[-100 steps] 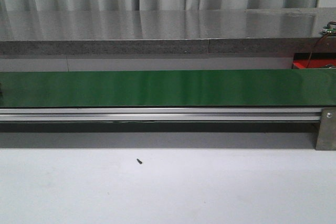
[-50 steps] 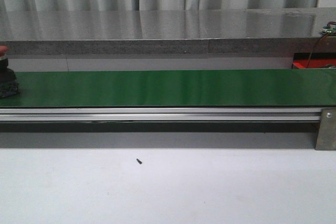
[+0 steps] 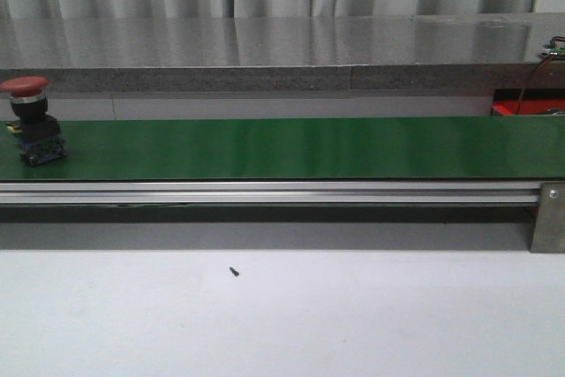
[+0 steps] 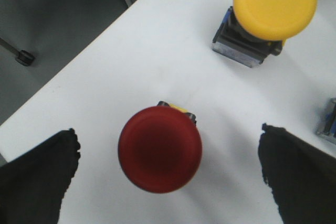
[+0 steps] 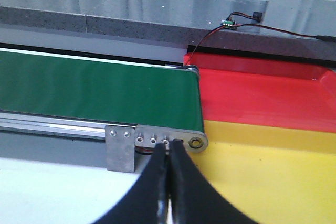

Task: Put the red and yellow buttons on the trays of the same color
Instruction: 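Grasp a second red push button with the left gripper, move over belt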

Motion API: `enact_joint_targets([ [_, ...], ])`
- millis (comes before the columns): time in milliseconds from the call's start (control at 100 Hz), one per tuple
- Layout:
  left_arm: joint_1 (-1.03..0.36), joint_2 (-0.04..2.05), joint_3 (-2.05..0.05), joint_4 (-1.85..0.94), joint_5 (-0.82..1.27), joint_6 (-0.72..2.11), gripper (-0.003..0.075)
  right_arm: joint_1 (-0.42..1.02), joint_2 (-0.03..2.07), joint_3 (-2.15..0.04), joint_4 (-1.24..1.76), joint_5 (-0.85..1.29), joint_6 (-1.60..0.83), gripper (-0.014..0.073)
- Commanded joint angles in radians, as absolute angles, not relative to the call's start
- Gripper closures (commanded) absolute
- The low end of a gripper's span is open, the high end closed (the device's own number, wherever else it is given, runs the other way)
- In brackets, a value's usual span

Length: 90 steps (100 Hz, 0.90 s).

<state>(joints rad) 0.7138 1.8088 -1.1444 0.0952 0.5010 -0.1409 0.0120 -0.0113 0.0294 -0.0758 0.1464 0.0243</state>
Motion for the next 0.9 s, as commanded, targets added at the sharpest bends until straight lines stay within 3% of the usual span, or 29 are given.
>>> enact_joint_targets([
  [0, 0.716, 1.782, -1.171, 0.102, 0.444, -0.150, 0.0061, 0.005, -0.028, 0.011, -0.076, 0.062, 0.021, 0.0690],
  [210, 0.716, 1.815, -1.171, 0.102, 0.425, -0.150, 0.0087, 0.005, -0.028, 0.011, -0.076, 0.062, 0.021, 0.0690],
  [610, 0.716, 1.806, -1.171, 0.102, 0.409, -0.150, 0.0494, 0.005, -0.028, 0.011, -0.076, 0.062, 0.021, 0.0690],
  [730, 0.716, 1.776, -1.171, 0.098, 0.426, -0.150, 0.0555, 0.005, -0.028, 0.011, -0.076, 0.062, 0.021, 0.0690],
  [890, 0.704, 1.692, -1.171, 0.044, 0.467, -0.150, 0.0566, 0.005, -0.028, 0.011, -0.076, 0.062, 0.021, 0.0690],
])
